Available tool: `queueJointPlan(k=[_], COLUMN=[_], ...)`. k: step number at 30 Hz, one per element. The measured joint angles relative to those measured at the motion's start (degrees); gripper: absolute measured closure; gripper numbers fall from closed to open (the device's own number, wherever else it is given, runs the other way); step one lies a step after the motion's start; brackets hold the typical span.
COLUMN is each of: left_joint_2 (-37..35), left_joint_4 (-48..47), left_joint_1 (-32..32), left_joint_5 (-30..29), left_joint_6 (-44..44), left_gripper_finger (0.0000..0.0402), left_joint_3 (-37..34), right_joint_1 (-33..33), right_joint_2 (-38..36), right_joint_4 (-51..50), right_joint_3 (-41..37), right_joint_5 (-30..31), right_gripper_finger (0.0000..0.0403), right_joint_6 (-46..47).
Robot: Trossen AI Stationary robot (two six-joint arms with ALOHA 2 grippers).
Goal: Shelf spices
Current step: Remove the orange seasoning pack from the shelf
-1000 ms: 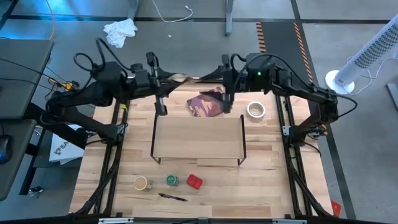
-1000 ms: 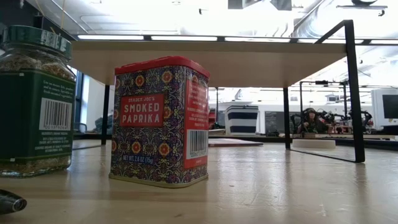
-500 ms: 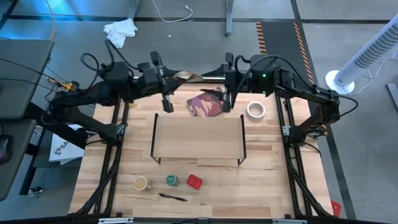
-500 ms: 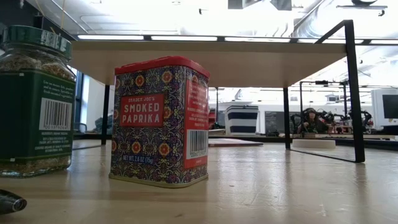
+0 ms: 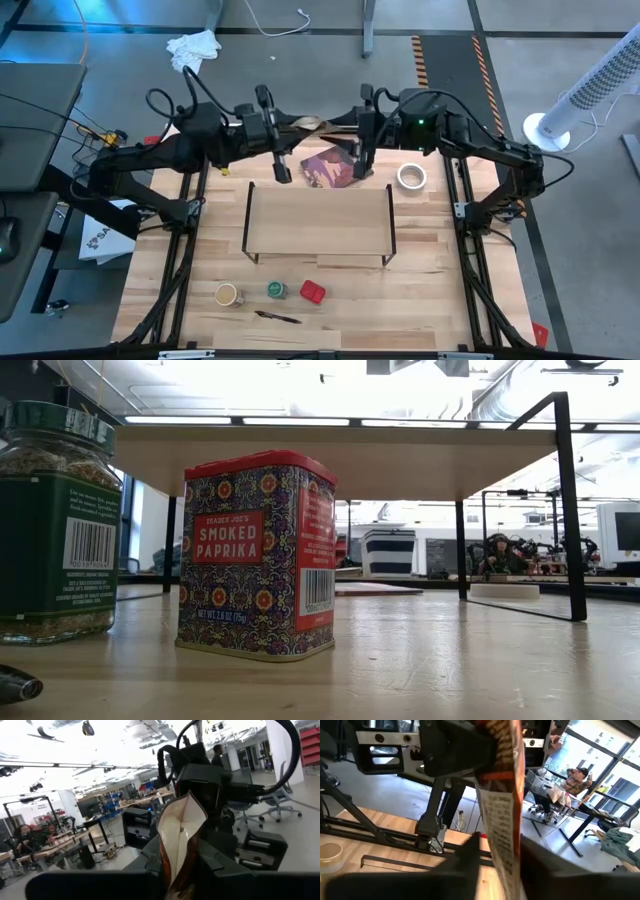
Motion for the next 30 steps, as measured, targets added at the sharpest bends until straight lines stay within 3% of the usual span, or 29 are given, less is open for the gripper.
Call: queueJointPlan(k=[3, 8, 16, 20, 25, 30], left_joint_2=[0.02, -0.13, -5.09, -8.33, -10.0, -10.21], left_joint_4=[-0.32, -0.07, -4.2, -6.72, -8.22, -8.08], left_joint_1=[0.0, -0.02, -0.02, -0.02, 0.59, 4.99], left_joint_5=[0.06, -0.01, -3.79, -4.07, -4.93, 3.07], left_joint_6=[0.02, -2.4, -17.38, -22.86, -36.24, -54.2], left_gripper_finger=[0.0361, 0.0354, 0.0277, 0.0247, 0.0214, 0.0184], left_joint_3=[0.0, 0.04, 0.71, 1.03, 0.61, 0.97], right_joint_1=[0.0, 0.0, -0.21, -0.84, 0.83, 3.95], right_joint_2=[0.0, -0.06, -0.84, -1.33, -1.14, 0.67], right_joint_4=[0.54, 0.04, -4.35, -6.16, -7.53, -7.29], right_joint_3=[0.0, 0.0, 0.02, 0.0, 0.0, -0.02], right_joint_5=[-0.04, 0.23, 6.32, 10.66, 16.36, 23.04], right_gripper_finger=[0.0384, 0.0395, 0.0398, 0.04, 0.0401, 0.0401], right_joint_6=[1.6, 3.33, -1.9, -12.45, -37.99, -54.55])
